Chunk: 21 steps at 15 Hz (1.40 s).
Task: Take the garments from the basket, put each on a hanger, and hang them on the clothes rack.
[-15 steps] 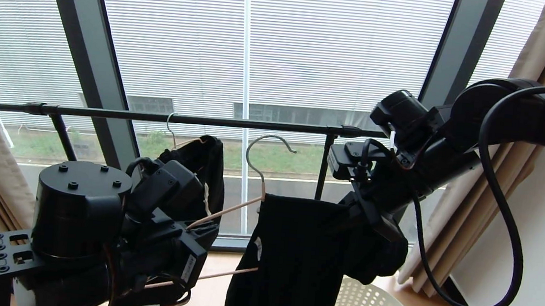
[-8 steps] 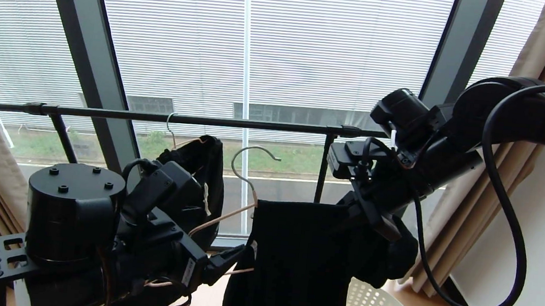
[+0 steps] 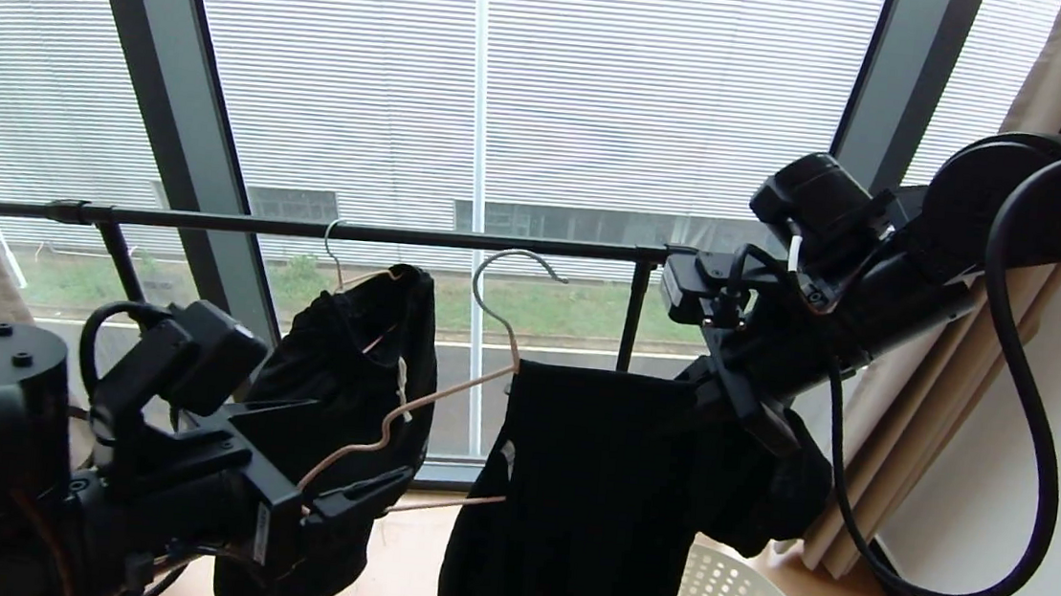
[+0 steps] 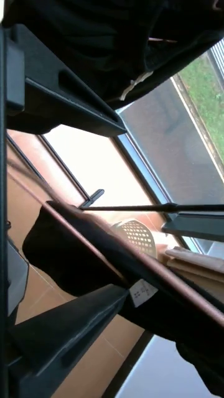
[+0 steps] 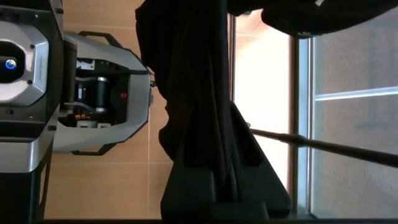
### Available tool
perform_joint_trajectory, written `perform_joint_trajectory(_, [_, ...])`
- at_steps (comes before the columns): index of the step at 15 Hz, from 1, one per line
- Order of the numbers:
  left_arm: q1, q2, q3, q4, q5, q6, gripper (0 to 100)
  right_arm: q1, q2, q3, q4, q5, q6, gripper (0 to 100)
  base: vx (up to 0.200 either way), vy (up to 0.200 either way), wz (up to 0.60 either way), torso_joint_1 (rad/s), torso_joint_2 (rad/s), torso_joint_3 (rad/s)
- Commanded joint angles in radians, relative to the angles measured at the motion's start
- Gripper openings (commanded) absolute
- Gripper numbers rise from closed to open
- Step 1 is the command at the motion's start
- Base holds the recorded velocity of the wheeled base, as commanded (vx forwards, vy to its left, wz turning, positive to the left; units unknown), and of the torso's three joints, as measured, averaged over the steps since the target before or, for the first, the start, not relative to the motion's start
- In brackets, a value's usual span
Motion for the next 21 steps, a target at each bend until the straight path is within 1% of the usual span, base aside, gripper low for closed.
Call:
perform_joint_trajectory(1, [0.053,-0.131,0.057,0.002,-0.058,-0.103,100,-0.01,-0.024,-0.014,-0.033,-0.005,0.097,0,0.0,0.0,0.0,0.0,0.0,0.0])
perform_joint_trajectory(2, [0.063,-0.127,0.061,0.004,-0.064,-0.169,100,-0.018,-0.036,-0.015,-0.058,-0.005,0.128,0,0.0,0.0,0.0,0.0,0.0,0.0])
perform_joint_trajectory(3, [0.063,-0.11,0.06,0.005,-0.064,-0.247,100,-0.027,-0.049,-0.015,-0.079,-0.003,0.14,0,0.0,0.0,0.0,0.0,0.0,0.0])
perform_joint_trajectory(4, [0.063,-0.077,0.054,0.005,-0.064,-0.287,100,-0.03,-0.053,-0.015,-0.087,-0.003,0.142,0,0.0,0.0,0.0,0.0,0.0,0.0])
perform_joint_trajectory(5, [0.061,0.001,0.041,0.005,-0.064,-0.368,100,-0.041,-0.062,-0.015,-0.097,-0.003,0.154,0,0.0,0.0,0.0,0.0,0.0,0.0])
perform_joint_trajectory(6, [0.056,0.054,0.032,0.005,-0.064,-0.422,100,-0.042,-0.068,-0.017,-0.105,-0.003,0.174,0,0.0,0.0,0.0,0.0,0.0,0.0])
perform_joint_trajectory(8, [0.055,0.159,-0.006,0.004,-0.064,-0.506,100,-0.042,-0.073,-0.015,-0.12,-0.002,0.215,0,0.0,0.0,0.0,0.0,0.0,0.0])
perform_joint_trajectory(9, [0.055,0.189,-0.022,0.004,-0.064,-0.523,100,-0.042,-0.073,-0.015,-0.125,-0.002,0.22,0,0.0,0.0,0.0,0.0,0.0,0.0])
perform_joint_trajectory(10, [0.047,0.251,-0.063,0.004,-0.064,-0.554,100,-0.042,-0.072,-0.015,-0.13,-0.002,0.222,0,0.0,0.0,0.0,0.0,0.0,0.0])
perform_joint_trajectory(14, [0.049,0.366,-0.178,0.004,-0.062,-0.601,100,-0.041,-0.082,-0.007,-0.127,-0.002,0.222,0,0.0,0.0,0.0,0.0,0.0,0.0])
perform_joint_trajectory(15, [0.049,0.381,-0.201,0.004,-0.062,-0.604,100,-0.041,-0.087,-0.001,-0.124,-0.002,0.222,0,0.0,0.0,0.0,0.0,0.0,0.0])
perform_joint_trajectory(16, [0.049,0.381,-0.201,0.004,-0.062,-0.604,100,-0.041,-0.087,-0.001,-0.124,-0.002,0.222,0,0.0,0.0,0.0,0.0,0.0,0.0])
perform_joint_trajectory(17, [0.047,0.413,-0.241,0.004,-0.061,-0.618,100,-0.038,-0.091,0.005,-0.122,-0.002,0.222,0,0.0,0.0,0.0,0.0,0.0,0.0])
perform_joint_trajectory(21, [0.029,0.432,-0.252,0.004,-0.056,-0.618,100,-0.036,-0.11,0.025,-0.122,0.001,0.22,0,0.0,0.0,0.0,0.0,0.0,0.0])
